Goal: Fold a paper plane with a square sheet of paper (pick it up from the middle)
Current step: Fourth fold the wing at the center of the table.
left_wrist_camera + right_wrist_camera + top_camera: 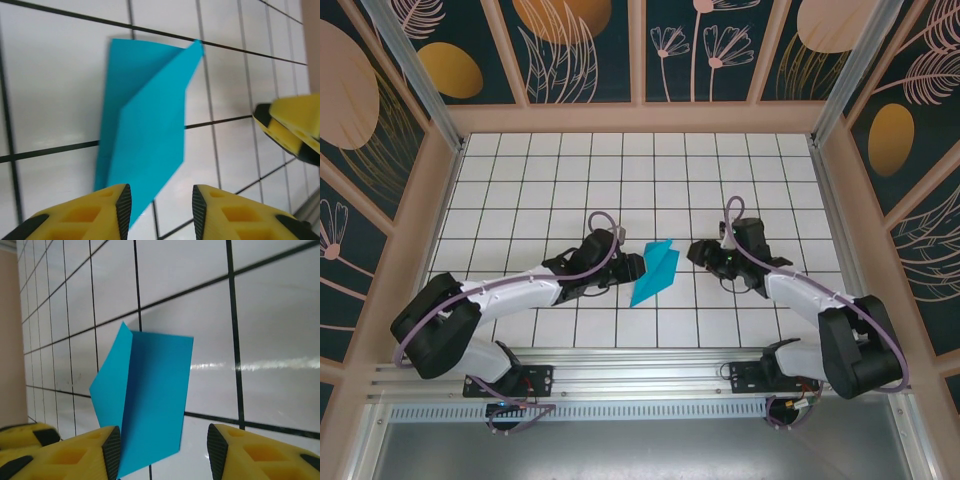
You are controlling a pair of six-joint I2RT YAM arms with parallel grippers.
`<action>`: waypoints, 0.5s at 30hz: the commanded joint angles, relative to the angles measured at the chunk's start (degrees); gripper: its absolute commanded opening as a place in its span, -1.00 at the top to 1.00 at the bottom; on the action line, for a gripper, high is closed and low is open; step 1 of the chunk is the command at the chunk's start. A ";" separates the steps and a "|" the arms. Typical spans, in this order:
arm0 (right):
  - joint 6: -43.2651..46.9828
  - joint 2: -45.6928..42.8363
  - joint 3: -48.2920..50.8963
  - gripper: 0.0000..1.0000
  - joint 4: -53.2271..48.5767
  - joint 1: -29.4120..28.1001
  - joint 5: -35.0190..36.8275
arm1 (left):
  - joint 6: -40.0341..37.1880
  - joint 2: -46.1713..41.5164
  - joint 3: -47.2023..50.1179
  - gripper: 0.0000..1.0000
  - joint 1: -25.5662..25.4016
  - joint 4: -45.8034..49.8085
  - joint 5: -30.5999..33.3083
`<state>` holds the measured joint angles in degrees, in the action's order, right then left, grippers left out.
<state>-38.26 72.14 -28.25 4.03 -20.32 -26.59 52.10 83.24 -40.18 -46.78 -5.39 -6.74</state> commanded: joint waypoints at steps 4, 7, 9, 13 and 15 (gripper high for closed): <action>-4.30 -0.07 0.31 -0.04 1.02 -3.99 1.53 | -1.39 4.13 -0.93 0.12 0.60 3.34 1.61; -5.67 0.34 0.26 -0.04 0.48 -5.97 3.26 | -1.39 6.00 -1.70 0.08 0.70 2.66 0.93; -6.67 1.04 0.39 -0.04 0.65 -7.13 3.78 | -1.78 7.41 -2.51 0.07 0.70 2.77 0.10; -7.47 2.59 0.04 -0.03 0.47 -8.81 3.86 | -2.60 9.56 -4.08 0.07 0.66 3.60 -0.57; -7.73 3.37 0.11 -0.03 1.00 -9.26 3.41 | -2.68 10.21 -4.24 0.07 0.71 3.54 -0.72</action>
<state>-44.29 74.56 -27.86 4.08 -28.84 -23.83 50.96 92.38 -42.85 -46.48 -2.92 -6.83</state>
